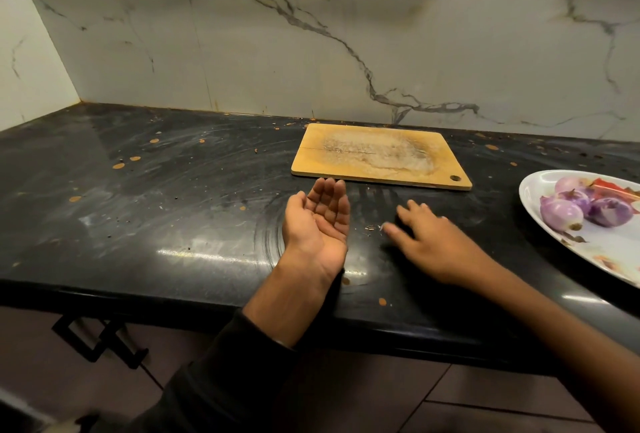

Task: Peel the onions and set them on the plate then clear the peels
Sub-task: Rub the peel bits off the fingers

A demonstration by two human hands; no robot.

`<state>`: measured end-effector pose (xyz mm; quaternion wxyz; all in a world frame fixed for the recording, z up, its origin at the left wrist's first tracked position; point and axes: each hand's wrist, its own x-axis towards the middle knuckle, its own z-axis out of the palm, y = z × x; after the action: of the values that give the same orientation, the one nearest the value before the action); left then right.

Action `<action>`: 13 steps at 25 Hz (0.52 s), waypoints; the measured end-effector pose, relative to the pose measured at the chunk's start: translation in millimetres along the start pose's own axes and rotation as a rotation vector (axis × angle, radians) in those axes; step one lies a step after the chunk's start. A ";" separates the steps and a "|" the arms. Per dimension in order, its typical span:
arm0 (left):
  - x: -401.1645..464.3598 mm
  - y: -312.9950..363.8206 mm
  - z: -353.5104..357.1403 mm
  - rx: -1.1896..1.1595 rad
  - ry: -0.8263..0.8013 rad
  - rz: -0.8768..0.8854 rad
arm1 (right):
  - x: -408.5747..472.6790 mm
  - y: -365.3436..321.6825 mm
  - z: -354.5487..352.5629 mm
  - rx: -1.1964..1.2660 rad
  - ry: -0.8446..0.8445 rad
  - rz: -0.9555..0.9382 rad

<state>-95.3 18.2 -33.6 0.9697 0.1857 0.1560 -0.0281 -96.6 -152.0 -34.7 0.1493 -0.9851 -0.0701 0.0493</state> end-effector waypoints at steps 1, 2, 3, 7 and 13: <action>-0.6 0.2 0.1 -0.001 0.003 -0.002 | -1.8 -0.4 7.4 -0.089 -0.037 0.015; -1.0 0.3 0.7 -0.001 0.002 -0.004 | -2.4 -1.6 13.3 -0.131 -0.043 0.014; -1.3 0.2 1.3 0.000 -0.002 -0.003 | -1.4 -3.6 17.3 -0.135 -0.028 -0.008; 0.0 -1.2 -0.1 0.017 -0.018 0.009 | 1.2 -8.8 18.3 -0.057 0.004 -0.193; 0.3 -0.3 -3.3 0.019 -0.027 0.003 | 2.7 0.1 4.8 0.226 0.149 -0.243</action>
<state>-96.0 19.1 -36.7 0.9700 0.1949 0.1422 -0.0306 -94.5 -150.3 -39.5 0.2688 -0.9472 -0.1713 -0.0345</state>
